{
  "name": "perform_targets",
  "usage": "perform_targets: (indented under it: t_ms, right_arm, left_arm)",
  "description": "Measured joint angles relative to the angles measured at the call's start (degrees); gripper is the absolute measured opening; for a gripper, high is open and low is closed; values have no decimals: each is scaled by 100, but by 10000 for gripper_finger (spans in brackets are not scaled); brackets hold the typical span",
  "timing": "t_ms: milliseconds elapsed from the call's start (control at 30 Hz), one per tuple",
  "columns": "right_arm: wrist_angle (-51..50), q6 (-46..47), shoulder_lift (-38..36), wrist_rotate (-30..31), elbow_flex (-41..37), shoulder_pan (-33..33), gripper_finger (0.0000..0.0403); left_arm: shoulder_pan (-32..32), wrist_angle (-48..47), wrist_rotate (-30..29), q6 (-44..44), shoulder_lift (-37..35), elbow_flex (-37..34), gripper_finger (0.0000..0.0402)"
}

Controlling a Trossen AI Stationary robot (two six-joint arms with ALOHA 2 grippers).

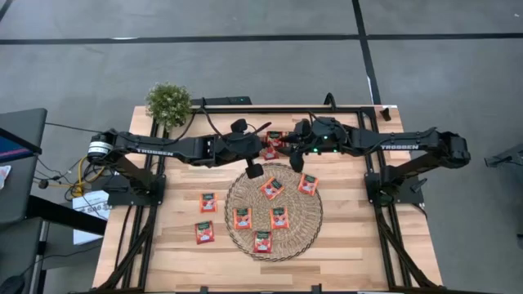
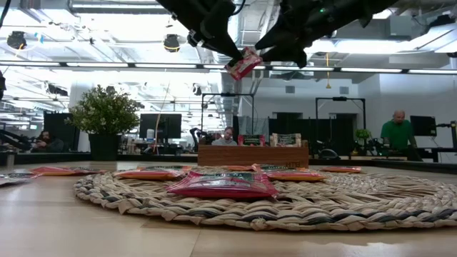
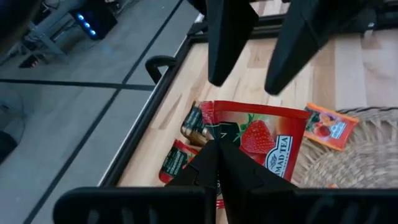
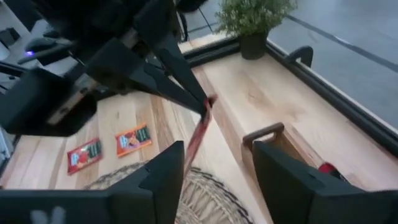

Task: Pick & Place Tea
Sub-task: Put the red tea bag into the middle section of the wooden organizer

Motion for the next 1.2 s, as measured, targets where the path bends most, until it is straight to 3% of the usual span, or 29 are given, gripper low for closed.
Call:
perform_targets:
  t_ms: [200,533,900,1200]
  right_arm:
    - [-67,-152,426,-9,456,-2,183]
    - [-1028,-305,1149,-177,1295,-36,136]
    - [-1127,-407,1109,-208,1447,-68,70]
    - [-1167,-404,1111,-208,1442,-61,58]
  left_arm:
    - [0,-12,-26,129,15,0,0]
    - [0,-177,-52,154,15,0,0]
    - [0,-450,-73,155,15,0,0]
    - [0,-448,-73,171,15,0,0]
